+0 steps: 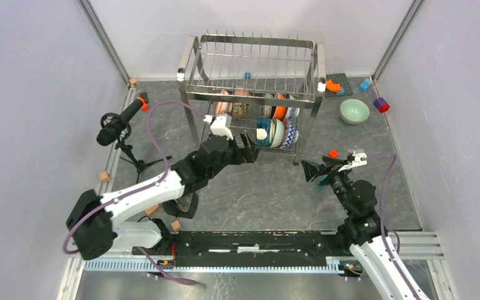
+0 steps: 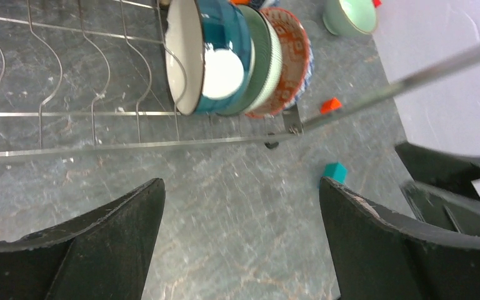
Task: Unload the bowls from the dish rack
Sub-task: Pick up the bowl from the dish rack.
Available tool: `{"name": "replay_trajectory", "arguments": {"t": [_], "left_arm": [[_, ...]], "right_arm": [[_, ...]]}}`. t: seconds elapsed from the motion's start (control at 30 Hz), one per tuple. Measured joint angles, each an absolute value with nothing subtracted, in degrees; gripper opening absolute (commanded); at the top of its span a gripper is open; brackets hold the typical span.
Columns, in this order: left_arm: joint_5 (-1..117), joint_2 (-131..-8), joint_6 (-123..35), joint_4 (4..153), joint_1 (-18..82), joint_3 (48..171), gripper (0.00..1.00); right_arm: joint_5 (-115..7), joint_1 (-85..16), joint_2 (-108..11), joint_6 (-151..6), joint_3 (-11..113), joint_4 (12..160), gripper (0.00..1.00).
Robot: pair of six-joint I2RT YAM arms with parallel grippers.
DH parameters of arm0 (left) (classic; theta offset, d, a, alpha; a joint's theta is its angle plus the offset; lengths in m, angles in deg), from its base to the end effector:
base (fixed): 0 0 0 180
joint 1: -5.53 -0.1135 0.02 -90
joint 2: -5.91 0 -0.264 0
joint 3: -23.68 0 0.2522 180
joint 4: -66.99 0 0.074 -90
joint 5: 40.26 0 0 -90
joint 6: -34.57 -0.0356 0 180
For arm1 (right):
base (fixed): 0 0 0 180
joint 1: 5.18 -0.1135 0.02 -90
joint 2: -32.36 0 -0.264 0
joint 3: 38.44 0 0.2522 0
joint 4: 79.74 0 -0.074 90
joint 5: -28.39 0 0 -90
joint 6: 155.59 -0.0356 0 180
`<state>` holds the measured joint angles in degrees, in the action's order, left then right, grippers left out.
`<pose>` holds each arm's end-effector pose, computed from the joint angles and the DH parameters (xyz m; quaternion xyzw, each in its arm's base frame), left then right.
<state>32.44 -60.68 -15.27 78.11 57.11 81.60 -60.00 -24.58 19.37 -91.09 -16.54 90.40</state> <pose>0.1736 -0.2019 0.2812 -0.0056 0.8134 -0.3224 0.4842 0.1143 0.0413 0.2101 0.0281 0.7124 0.2770 0.6442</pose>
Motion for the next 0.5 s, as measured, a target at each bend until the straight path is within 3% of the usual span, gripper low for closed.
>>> {"name": "replay_trajectory", "arguments": {"t": [0.33,0.5], "left_arm": [[41.49,-74.21,-14.7,68.19,45.41,85.25,0.81],[46.87,-79.43,-14.16,57.83,41.26,84.59,0.8]], "right_arm": [[-58.1,-24.58,18.19,-92.75,-18.92,98.19,0.96],[-57.95,-24.58,17.84,-92.75,-19.8,100.04,0.96]]}}
